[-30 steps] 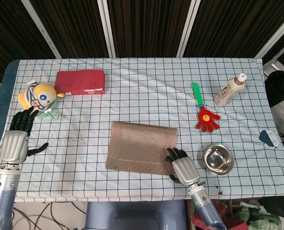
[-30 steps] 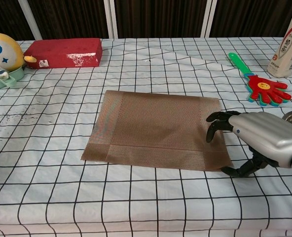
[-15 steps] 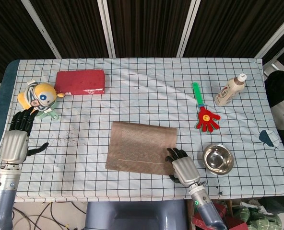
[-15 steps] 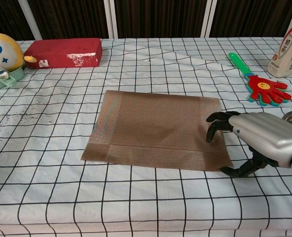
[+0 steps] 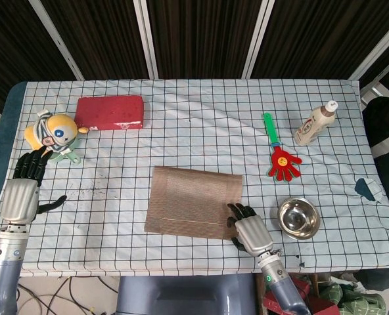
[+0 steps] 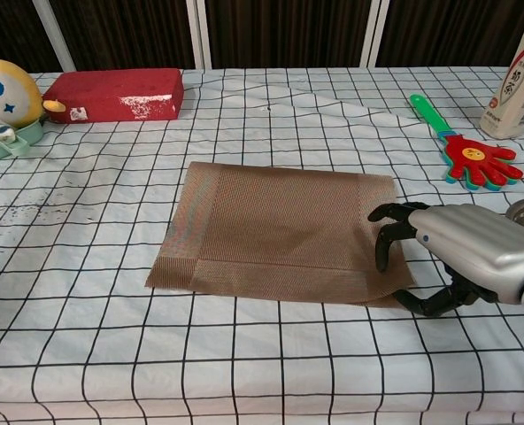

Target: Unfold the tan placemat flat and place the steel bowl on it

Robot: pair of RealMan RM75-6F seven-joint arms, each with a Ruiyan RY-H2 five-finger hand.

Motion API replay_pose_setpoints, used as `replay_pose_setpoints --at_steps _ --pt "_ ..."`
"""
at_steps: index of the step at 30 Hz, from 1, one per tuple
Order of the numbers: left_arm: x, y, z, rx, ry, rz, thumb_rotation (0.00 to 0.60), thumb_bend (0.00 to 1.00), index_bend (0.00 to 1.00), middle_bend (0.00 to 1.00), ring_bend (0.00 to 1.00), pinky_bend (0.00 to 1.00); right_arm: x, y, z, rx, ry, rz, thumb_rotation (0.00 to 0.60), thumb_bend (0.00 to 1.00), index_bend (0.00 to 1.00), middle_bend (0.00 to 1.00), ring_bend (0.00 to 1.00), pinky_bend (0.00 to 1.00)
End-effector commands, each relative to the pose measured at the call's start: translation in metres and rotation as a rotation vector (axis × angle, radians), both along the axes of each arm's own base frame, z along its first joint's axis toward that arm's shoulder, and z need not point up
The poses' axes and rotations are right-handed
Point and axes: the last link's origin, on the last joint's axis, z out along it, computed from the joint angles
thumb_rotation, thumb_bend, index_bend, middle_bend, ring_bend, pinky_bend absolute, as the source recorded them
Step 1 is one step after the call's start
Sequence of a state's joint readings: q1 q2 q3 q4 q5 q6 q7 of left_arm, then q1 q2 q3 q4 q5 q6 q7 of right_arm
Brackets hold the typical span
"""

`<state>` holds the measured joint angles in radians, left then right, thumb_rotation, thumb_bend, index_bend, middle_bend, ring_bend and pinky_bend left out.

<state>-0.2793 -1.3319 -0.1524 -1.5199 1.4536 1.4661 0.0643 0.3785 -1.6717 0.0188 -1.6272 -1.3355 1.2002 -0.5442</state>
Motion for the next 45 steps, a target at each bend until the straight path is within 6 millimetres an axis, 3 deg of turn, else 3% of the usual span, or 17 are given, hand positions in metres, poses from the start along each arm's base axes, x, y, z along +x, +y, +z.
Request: replay_pose_setpoints --at_steps 1,15,21,25,32,38,45 --pt "0.0 0.0 0.0 -0.001 -0.001 0.0 0.6 0.01 0.0 0.0 0.0 0.05 0.0 0.001 0.0 0.003 -0.003 0.0 0.6 0.38 0.54 0.11 0.11 0.17" --pt "0.0 0.0 0.0 -0.003 -0.009 0.0 0.6 0.01 0.0 0.0 0.0 0.05 0.002 0.004 0.002 0.013 -0.033 -0.006 0.6 0.45 0.61 0.12 0.11 0.17" --pt "0.0 0.0 0.0 -0.004 -0.014 0.001 0.6 0.01 0.0 0.0 0.0 0.05 0.013 0.006 0.01 0.012 -0.11 -0.013 0.6 0.46 0.61 0.12 0.11 0.17" --pt "0.0 0.0 0.001 -0.004 -0.02 0.004 0.6 0.01 0.0 0.0 0.0 0.05 0.021 -0.005 0.02 -0.02 -0.162 -0.036 0.6 0.46 0.61 0.12 0.11 0.17" --pt "0.0 0.002 0.002 -0.002 -0.032 0.011 0.6 0.01 0.0 0.0 0.0 0.05 0.044 -0.044 0.047 -0.079 -0.311 -0.154 0.6 0.47 0.62 0.12 0.11 0.17" --pt "0.0 0.002 0.001 -0.009 -0.014 -0.001 0.6 0.01 0.0 0.0 0.0 0.05 0.066 -0.096 0.072 -0.123 -0.447 -0.304 0.6 0.47 0.62 0.13 0.11 0.17" --pt "-0.001 0.004 0.003 -0.009 -0.024 0.012 0.6 0.01 0.0 0.0 0.0 0.05 0.09 -0.155 0.083 -0.202 -0.391 -0.34 0.6 0.47 0.62 0.13 0.11 0.17"
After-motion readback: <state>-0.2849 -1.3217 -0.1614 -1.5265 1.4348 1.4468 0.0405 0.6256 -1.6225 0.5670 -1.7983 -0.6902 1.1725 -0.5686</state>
